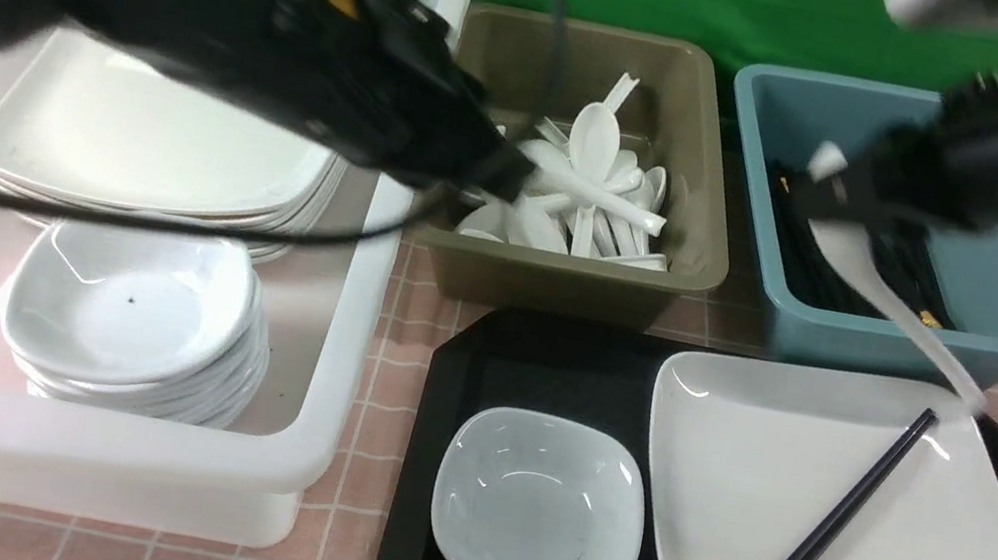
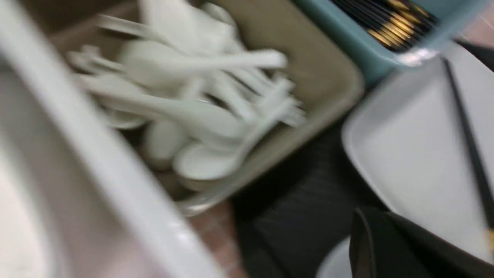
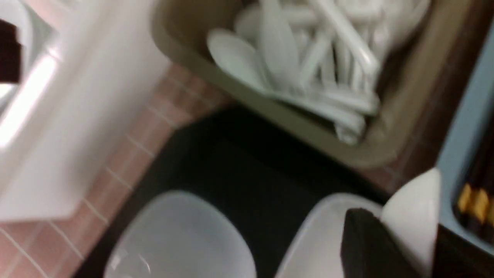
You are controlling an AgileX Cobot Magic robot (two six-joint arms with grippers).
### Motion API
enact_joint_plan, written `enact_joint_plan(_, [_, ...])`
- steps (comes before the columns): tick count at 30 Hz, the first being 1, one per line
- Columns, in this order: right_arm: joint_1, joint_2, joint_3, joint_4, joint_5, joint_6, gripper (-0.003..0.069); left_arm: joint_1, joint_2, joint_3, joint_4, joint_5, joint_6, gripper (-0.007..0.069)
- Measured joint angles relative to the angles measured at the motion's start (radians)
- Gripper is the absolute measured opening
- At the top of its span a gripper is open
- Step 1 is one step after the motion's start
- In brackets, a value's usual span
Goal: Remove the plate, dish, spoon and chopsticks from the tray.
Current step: Use the right arm to grab a soup spoon from the plate, then use the right arm to put the soup spoon into the small storage box in the middle
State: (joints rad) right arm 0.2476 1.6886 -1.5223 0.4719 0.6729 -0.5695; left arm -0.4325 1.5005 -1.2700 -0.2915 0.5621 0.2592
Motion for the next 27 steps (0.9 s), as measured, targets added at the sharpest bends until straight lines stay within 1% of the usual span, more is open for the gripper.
enact_joint_plan(2, [0.033,0.104,-0.119,0.035,-0.038,-0.012,0.0130,0.038,-0.012,0.000,0.000,0.003,0.000,-0.0003])
enact_joint_plan(4, [0.058,0.189,-0.218,0.044,-0.061,-0.005,0.0130,0.052,-0.015,0.000,0.000,0.017,0.001,-0.0003])
enact_joint_plan(10, [0.123,0.449,-0.507,0.052,-0.129,0.031,0.0134,0.055,-0.016,0.000,-0.002,0.087,0.001,-0.0003])
enact_joint_plan(11, [0.123,0.446,-0.515,0.052,-0.129,0.034,0.0136,0.055,-0.016,0.000,-0.002,0.091,0.001,-0.0003])
enact_joint_plan(12, [0.128,0.497,-0.567,0.052,-0.151,0.048,0.0161,0.055,-0.016,0.000,-0.002,0.115,0.001,-0.0003])
enact_joint_plan(14, [0.130,0.559,-0.627,0.052,-0.161,0.075,0.0259,0.055,-0.016,0.000,-0.002,0.152,0.001,-0.0003])
enact_joint_plan(15, [0.130,0.563,-0.630,0.051,-0.161,0.075,0.0271,0.055,-0.016,0.000,-0.002,0.158,0.001,-0.0003])
enact_joint_plan(16, [0.130,0.581,-0.652,0.051,-0.153,0.093,0.0379,0.055,-0.016,0.000,-0.003,0.178,0.004,-0.0003])
enact_joint_plan(17, [0.130,0.584,-0.658,0.051,-0.138,0.096,0.0424,0.055,-0.016,0.000,-0.003,0.185,0.015,-0.0003])
enact_joint_plan(19, [0.129,0.580,-0.669,0.046,-0.096,0.099,0.0490,0.055,-0.016,0.000,-0.010,0.198,0.038,-0.0003])
enact_joint_plan(20, [0.126,0.574,-0.673,0.044,-0.064,0.103,0.0514,0.055,-0.016,0.000,-0.019,0.208,0.052,-0.0003])
enact_joint_plan(21, [0.121,0.559,-0.674,0.038,-0.013,0.117,0.0521,0.055,-0.016,0.000,-0.028,0.221,0.059,-0.0003])
enact_joint_plan(22, [0.114,0.537,-0.675,0.028,0.051,0.140,0.0514,0.055,-0.016,0.000,-0.036,0.231,0.070,-0.0003])
enact_joint_plan(23, [0.105,0.505,-0.675,0.003,0.138,0.177,0.0480,0.055,-0.016,0.000,-0.047,0.253,0.087,-0.0003])
enact_joint_plan(24, [0.094,0.473,-0.675,-0.025,0.219,0.207,0.0431,0.055,-0.016,0.000,-0.057,0.274,0.101,-0.0003])
enact_joint_plan(26, [0.064,0.413,-0.677,-0.102,0.375,0.246,0.0301,0.052,-0.016,0.000,-0.073,0.306,0.114,-0.0003])
enact_joint_plan(27, [0.048,0.376,-0.672,-0.145,0.439,0.272,0.0215,0.044,-0.016,0.000,-0.072,0.319,0.118,-0.0003])
